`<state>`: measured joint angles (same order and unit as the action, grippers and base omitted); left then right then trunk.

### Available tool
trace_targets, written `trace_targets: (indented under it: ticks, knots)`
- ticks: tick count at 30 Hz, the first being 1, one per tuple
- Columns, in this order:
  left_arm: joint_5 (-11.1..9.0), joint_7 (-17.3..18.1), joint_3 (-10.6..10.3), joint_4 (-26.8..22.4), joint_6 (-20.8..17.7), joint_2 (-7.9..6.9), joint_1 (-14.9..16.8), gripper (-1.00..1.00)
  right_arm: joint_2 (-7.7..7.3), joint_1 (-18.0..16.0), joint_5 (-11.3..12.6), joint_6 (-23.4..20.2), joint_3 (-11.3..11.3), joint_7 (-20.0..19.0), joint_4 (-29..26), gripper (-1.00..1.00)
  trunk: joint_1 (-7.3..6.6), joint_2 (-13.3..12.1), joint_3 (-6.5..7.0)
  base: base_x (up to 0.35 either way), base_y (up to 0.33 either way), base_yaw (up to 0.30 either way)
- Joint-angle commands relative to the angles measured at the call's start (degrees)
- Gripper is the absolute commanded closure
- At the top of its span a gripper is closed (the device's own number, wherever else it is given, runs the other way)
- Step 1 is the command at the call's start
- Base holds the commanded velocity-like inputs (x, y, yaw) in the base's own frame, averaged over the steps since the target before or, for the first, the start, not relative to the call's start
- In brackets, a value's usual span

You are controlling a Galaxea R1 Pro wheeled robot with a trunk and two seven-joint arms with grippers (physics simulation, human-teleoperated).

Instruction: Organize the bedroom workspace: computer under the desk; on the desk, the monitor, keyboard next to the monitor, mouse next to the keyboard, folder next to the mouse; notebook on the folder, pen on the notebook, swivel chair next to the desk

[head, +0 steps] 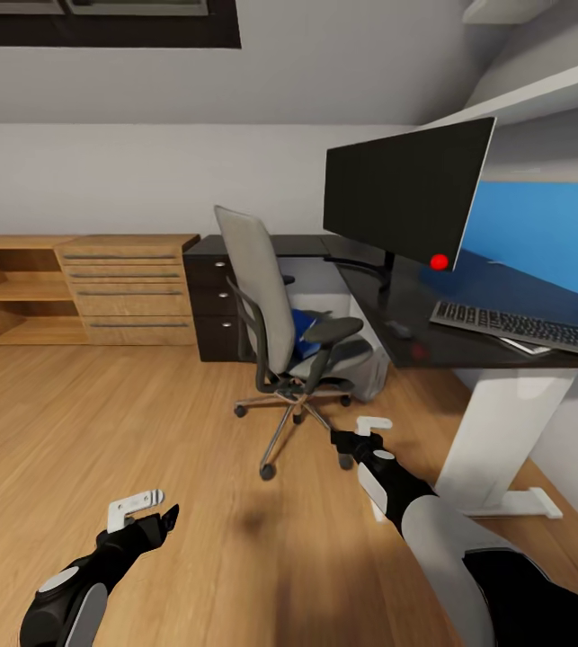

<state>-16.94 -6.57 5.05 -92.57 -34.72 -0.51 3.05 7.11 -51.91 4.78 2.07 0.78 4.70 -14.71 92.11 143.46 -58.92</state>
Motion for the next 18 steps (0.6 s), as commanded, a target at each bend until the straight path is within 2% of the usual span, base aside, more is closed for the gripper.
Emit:
trace_targets:
  ticks: [1,9,12,17,18]
  knots:
    - [-0.61,-0.47,-0.04,-0.07,-0.26,-0.02,0.03,-1.0,0.01,-0.04,0.5,0.22,0.1,0.14,0.07,-1.0,0.02,0.02,0.03,0.32,0.0,0.0]
    - [-0.63,-0.46,-0.04,-0.07,-0.33,-0.02,0.03,-1.0,-0.04,-0.04,0.37,0.86,0.1,0.07,0.24,-1.0,0.02,0.02,0.33,0.286,0.0,0.0]
    - [-0.63,-0.4,-0.04,-0.07,-0.29,-0.02,0.03,-1.0,-0.08,0.02,0.14,5.97,0.18,0.12,0.46,-1.0,0.02,0.02,0.35,0.067,0.0,0.0]
    - [-0.63,-0.38,-0.04,-0.13,-0.26,-0.02,0.03,-1.0,-0.3,-0.03,0.08,8.87,0.26,0.43,0.53,-1.0,0.02,0.02,0.35,0.019,0.0,0.0]
    - [-0.63,-0.38,0.01,-0.14,-0.26,-0.02,0.03,-1.0,-0.78,-0.11,0.08,9.21,0.22,0.51,0.48,-1.0,0.02,0.02,0.35,0.005,0.0,0.0]
